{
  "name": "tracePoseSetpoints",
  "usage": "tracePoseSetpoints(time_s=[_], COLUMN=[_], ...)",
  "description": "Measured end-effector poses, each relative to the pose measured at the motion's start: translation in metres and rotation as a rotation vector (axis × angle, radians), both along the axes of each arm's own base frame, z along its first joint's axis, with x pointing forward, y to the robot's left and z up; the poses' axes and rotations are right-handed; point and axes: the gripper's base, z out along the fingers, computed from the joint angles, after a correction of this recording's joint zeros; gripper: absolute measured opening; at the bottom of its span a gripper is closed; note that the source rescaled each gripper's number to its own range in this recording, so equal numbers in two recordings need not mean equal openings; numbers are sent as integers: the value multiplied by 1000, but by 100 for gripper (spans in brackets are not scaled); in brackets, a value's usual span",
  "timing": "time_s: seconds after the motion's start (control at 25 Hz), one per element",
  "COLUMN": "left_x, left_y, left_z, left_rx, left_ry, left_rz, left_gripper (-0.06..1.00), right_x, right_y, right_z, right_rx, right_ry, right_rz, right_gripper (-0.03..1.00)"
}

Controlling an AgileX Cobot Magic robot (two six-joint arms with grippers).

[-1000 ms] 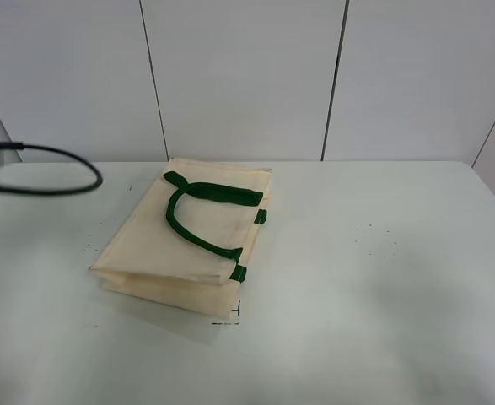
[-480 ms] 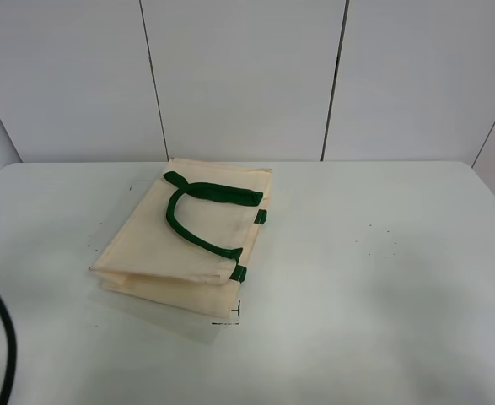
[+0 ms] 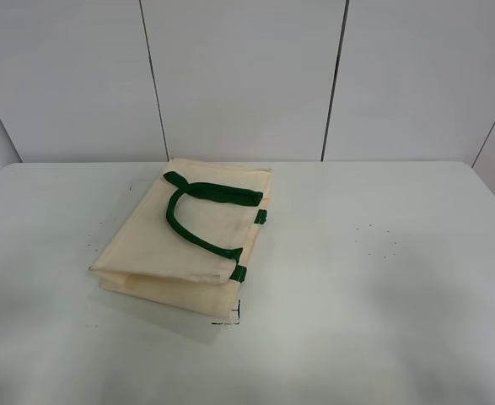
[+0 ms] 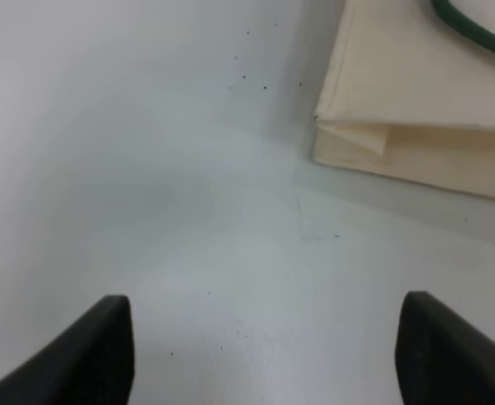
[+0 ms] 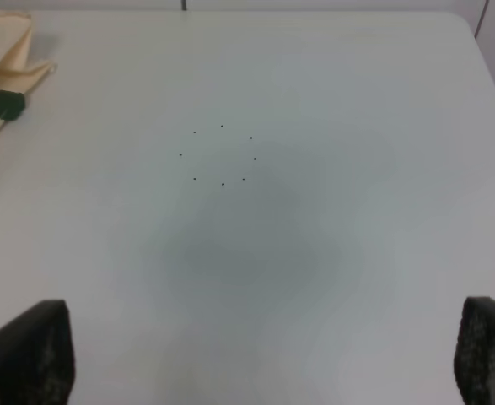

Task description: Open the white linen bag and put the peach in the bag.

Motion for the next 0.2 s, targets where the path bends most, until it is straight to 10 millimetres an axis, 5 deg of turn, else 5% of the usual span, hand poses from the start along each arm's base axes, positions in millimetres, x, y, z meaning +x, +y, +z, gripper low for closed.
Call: tracePoseSetpoints(time_s=[0.2], left_x=[0], left_y=[0], left_z=[0], left_rx=[0], left_ry=[-1], left_rz=[0], left_gripper=[87], right_x=[0], right_y=[0], right_z=[0], right_rx=[0], right_ry=[0], right_rz=[0], right_gripper=[100])
